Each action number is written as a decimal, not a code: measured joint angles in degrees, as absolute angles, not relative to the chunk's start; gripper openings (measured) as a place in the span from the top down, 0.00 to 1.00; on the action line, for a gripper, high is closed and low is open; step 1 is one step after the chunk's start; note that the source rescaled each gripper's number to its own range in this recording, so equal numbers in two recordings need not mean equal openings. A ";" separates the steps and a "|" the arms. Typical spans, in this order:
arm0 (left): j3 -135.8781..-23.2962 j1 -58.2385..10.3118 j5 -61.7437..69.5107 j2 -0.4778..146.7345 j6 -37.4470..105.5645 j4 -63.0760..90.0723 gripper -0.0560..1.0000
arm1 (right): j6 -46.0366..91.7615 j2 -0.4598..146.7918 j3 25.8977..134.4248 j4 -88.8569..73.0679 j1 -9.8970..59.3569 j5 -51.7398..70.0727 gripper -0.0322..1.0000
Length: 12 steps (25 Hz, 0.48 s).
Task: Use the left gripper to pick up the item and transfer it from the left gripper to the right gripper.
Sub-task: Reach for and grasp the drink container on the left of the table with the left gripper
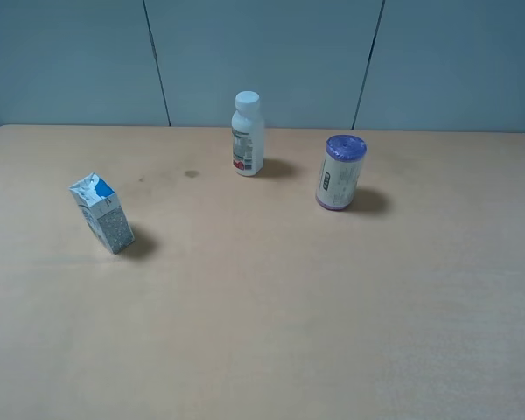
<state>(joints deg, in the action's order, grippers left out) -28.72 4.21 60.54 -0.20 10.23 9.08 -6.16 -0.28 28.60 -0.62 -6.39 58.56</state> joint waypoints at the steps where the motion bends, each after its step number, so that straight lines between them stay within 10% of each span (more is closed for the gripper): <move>1: -29.22 4.21 60.49 -0.07 8.84 8.45 0.13 | -6.16 -0.28 28.60 -0.62 -6.39 58.56 0.00; 12: -43.18 4.21 60.11 21.37 -5.96 1.31 0.13 | -6.22 -0.28 28.60 -0.63 -6.39 58.56 0.00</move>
<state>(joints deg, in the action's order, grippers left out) -43.18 4.21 60.11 21.37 -5.96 1.31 -6.22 -0.28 28.60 -0.63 -6.39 58.56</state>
